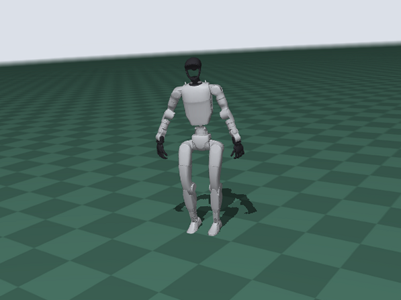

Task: Upper body actions

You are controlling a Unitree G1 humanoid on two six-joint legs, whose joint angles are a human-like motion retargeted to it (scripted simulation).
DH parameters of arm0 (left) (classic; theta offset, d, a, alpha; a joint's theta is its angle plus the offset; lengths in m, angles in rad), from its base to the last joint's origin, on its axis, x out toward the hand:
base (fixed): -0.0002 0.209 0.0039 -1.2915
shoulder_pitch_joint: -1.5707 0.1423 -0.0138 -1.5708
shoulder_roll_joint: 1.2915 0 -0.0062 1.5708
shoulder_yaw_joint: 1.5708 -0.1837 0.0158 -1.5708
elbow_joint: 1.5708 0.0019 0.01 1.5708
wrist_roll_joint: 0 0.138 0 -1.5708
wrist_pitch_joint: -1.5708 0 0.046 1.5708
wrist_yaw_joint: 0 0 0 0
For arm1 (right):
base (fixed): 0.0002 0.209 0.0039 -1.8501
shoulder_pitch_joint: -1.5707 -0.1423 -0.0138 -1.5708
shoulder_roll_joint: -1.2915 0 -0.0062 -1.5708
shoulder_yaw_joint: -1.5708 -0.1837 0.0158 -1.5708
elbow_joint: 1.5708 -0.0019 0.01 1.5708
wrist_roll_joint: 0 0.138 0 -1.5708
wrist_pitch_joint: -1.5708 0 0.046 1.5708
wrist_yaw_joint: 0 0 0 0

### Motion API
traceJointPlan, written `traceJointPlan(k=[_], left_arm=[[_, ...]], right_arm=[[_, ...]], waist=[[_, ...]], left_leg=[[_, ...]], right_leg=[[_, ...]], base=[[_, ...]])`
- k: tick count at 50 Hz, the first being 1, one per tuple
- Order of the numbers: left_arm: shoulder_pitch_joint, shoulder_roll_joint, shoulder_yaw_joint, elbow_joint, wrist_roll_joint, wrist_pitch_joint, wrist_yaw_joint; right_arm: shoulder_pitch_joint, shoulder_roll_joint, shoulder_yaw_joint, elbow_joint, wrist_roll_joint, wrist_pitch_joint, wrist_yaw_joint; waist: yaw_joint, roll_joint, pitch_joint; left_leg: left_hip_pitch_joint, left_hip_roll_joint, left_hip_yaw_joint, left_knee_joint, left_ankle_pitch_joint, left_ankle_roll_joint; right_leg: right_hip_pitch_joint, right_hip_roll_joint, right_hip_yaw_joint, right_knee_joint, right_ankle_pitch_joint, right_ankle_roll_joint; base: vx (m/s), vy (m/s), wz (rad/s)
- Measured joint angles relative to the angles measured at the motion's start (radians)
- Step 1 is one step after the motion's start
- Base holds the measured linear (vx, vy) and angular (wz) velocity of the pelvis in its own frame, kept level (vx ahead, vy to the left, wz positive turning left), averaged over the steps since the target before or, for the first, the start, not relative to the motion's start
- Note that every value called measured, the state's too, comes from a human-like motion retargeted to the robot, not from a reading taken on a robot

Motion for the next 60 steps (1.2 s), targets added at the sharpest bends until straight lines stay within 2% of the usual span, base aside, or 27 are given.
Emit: traceJointPlan(k=[6, 10, 13, 20, 24, 26, 32, 37, 41, 48, 52, 55, 57, 60], left_arm=[[0.091, -0.083, 0.036, 0.023, -0.324, -0.066, 0.024], [0.100, -0.112, 0.019, 0.076, -0.411, -0.075, -0.027], [0.081, -0.118, -0.001, 0.101, -0.449, -0.081, -0.060], [0.021, -0.113, -0.033, 0.047, -0.429, -0.094, 0.021], [-0.005, -0.106, -0.018, -0.022, -0.352, -0.108, 0.041], [-0.019, -0.097, -0.017, -0.055, -0.332, -0.124, 0.042], [-0.050, -0.091, -0.047, -0.053, -0.321, -0.158, 0.121], [-0.022, -0.091, -0.034, 0.020, -0.302, -0.211, 0.261], [0.001, -0.095, -0.009, 0.117, -0.307, -0.202, 0.389], [0.037, -0.101, -0.005, 0.234, -0.405, -0.177, 0.332], [0.034, -0.102, -0.040, 0.235, -0.374, -0.160, 0.332], [0.011, -0.108, -0.081, 0.210, -0.325, -0.150, 0.322], [-0.009, -0.109, -0.109, 0.173, -0.295, -0.143, 0.302], [-0.051, -0.105, -0.154, 0.125, -0.245, -0.133, 0.252]], right_arm=[[-0.104, -0.026, 0.097, 0.007, -0.087, 0.011, 0.041], [-0.178, -0.004, 0.130, 0.027, -0.129, 0.037, 0.043], [-0.218, 0.027, 0.131, 0.053, -0.137, 0.052, 0.020], [-0.253, 0.107, 0.135, 0.138, -0.051, 0.062, -0.007], [-0.255, 0.141, 0.121, 0.158, -0.064, 0.056, -0.005], [-0.263, 0.151, 0.116, 0.163, -0.079, 0.058, -0.025], [-0.315, 0.163, 0.097, 0.258, -0.113, 0.083, -0.089], [-0.347, 0.192, 0.059, 0.390, -0.128, 0.173, -0.136], [-0.324, 0.214, 0.003, 0.457, -0.117, 0.190, -0.155], [-0.290, 0.218, -0.073, 0.523, -0.044, 0.223, -0.140], [-0.263, 0.219, -0.118, 0.527, 0.002, 0.224, -0.132], [-0.248, 0.220, -0.140, 0.522, 0.039, 0.219, -0.128], [-0.247, 0.223, -0.149, 0.514, 0.051, 0.214, -0.134], [-0.241, 0.236, -0.158, 0.500, 0.056, 0.200, -0.151]], waist=[[0.012, 0.034, -0.028], [0.019, 0.039, -0.040], [0.001, 0.021, -0.042], [-0.002, -0.022, -0.026], [-0.007, -0.048, -0.010], [-0.019, -0.054, 0.005], [-0.048, -0.034, 0.048], [-0.063, -0.056, 0.057], [-0.051, -0.089, 0.042], [-0.109, -0.100, 0.010], [-0.129, -0.068, -0.001], [-0.135, -0.050, 0.007], [-0.144, -0.036, 0.014], [-0.126, -0.039, 0.024]], left_leg=[[0.003, 0.031, 0.100, -0.044, 0.009, 0.001], [-0.008, 0.033, 0.158, -0.078, 0.020, 0.007], [-0.030, 0.013, 0.173, -0.091, 0.037, 0.015], [-0.110, -0.010, 0.203, -0.083, 0.091, 0.022], [-0.176, -0.014, 0.208, -0.058, 0.119, 0.011], [-0.218, -0.015, 0.208, -0.033, 0.129, -0.002], [-0.299, -0.001, 0.180, 0.035, 0.117, -0.089], [-0.278, 0.011, 0.176, 0.085, 0.077, -0.082], [-0.241, 0.031, 0.148, 0.153, 0.031, -0.097], [-0.107, 0.092, 0.109, 0.184, -0.021, -0.087], [-0.037, 0.130, 0.076, 0.114, -0.042, -0.198], [0.002, 0.090, 0.020, 0.020, -0.094, -0.126], [0.016, 0.119, 0.099, -0.027, -0.091, -0.108], [0.023, 0.085, 0.108, -0.061, -0.080, -0.090]], right_leg=[[0.031, 0.059, 0.083, 0.109, 0.045, 0.017], [0.026, 0.077, 0.122, 0.130, 0.121, 0.047], [0.025, 0.071, 0.128, 0.055, 0.156, 0.031], [0.045, 0.065, 0.103, -0.111, -0.014, -0.023], [0.037, 0.079, 0.113, -0.197, -0.085, -0.097], [0.030, 0.076, 0.085, -0.230, -0.107, -0.103], [-0.024, 0.087, 0.088, -0.254, -0.088, -0.098], [-0.064, 0.059, 0.103, -0.242, -0.054, -0.093], [-0.088, 0.034, 0.142, -0.239, -0.028, -0.085], [-0.117, 0.008, 0.166, -0.228, 0.002, -0.065], [-0.149, 0.026, 0.157, -0.199, 0.005, -0.057], [-0.187, 0.026, 0.158, -0.146, 0.006, -0.050], [-0.224, 0.031, 0.175, -0.102, 0.009, -0.040], [-0.253, 0.019, 0.180, -0.090, 0.041, -0.025]], base=[[-0.19, 0.04, -0.95], [-0.32, -0.08, -0.95], [-0.28, -0.12, -0.41], [-0.38, -0.20, -0.11], [-0.41, -0.21, 0.11], [-0.48, -0.18, 0.21], [-0.45, -0.07, 0.12], [-0.27, 0.01, -0.31], [-0.18, 0.02, -0.44], [-0.12, 0.16, -0.11], [-0.15, 0.24, 0.01], [-0.21, 0.30, -0.01], [-0.25, 0.33, 0.08], [-0.25, 0.31, -0.19]])
